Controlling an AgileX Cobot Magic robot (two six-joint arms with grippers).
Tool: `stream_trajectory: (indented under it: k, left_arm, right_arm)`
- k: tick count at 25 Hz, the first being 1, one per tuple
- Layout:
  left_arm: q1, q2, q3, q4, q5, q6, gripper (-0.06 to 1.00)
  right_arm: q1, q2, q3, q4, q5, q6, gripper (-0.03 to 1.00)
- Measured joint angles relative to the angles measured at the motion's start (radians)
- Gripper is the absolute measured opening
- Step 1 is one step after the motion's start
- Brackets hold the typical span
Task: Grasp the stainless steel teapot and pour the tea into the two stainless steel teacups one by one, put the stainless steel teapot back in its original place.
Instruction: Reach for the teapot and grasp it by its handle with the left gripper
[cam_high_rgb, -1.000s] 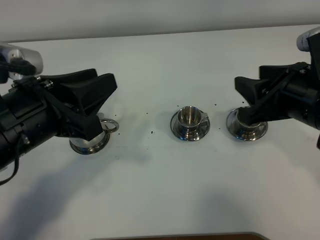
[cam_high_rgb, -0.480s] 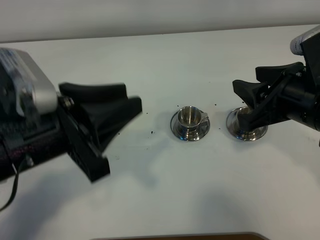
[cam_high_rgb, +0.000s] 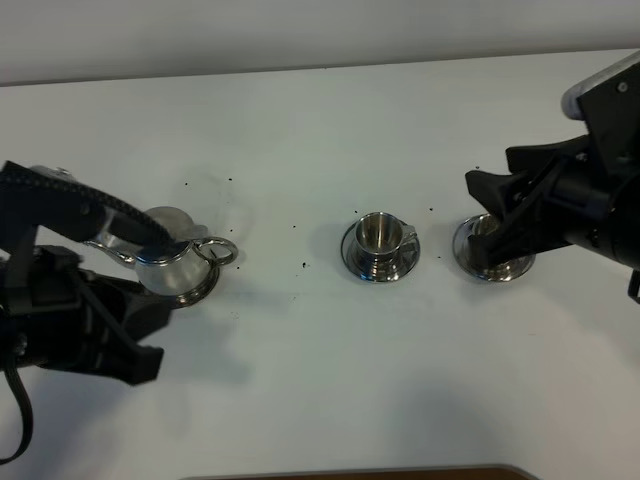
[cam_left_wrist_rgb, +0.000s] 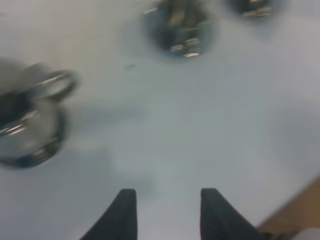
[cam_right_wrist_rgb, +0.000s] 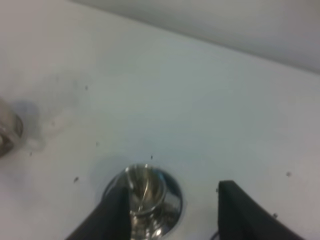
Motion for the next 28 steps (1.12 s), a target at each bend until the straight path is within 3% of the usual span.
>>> stream_trajectory:
  k: [3, 6, 8, 10, 12, 15, 19, 22, 25, 28]
  left_arm:
    - [0.001, 0.0, -0.006, 0.142, 0.001, -0.147, 0.37]
    - [0.001, 0.0, -0.006, 0.199, 0.001, -0.202, 0.37]
    - [0.001, 0.0, -0.006, 0.205, 0.001, -0.211, 0.37]
    - [0.001, 0.0, -0.006, 0.205, 0.0, -0.215, 0.37]
    - [0.001, 0.0, -0.006, 0.207, 0.0, -0.215, 0.37]
    - [0.001, 0.0, -0.006, 0.208, 0.0, -0.215, 0.37]
    - [0.001, 0.0, -0.006, 0.208, 0.0, -0.215, 0.37]
    - [0.001, 0.0, -0.006, 0.208, 0.0, -0.217, 0.37]
    - [0.001, 0.0, -0.006, 0.208, -0.001, -0.217, 0.37]
    - [0.001, 0.0, -0.006, 0.206, -0.013, -0.217, 0.37]
  right_arm:
    - [0.0, 0.043, 0.0, 0.031, 0.008, 0.0, 0.4]
    - [0.0, 0.064, 0.0, 0.044, 0.04, 0.0, 0.4]
    - [-0.001, 0.065, 0.0, 0.02, 0.117, 0.001, 0.4]
    - [-0.001, 0.065, -0.004, -0.081, 0.263, 0.036, 0.4]
    - [-0.001, 0.065, -0.018, -0.249, 0.399, 0.137, 0.4]
    - [-0.001, 0.066, -0.073, -0.601, 0.526, 0.426, 0.4]
    - [-0.001, 0.067, -0.153, -1.061, 0.584, 0.949, 0.4]
    - [-0.001, 0.067, -0.211, -1.414, 0.685, 1.34, 0.4]
    - [-0.001, 0.059, -0.229, -1.672, 0.815, 1.647, 0.4]
    - [-0.001, 0.034, -0.232, -1.822, 0.925, 1.811, 0.4]
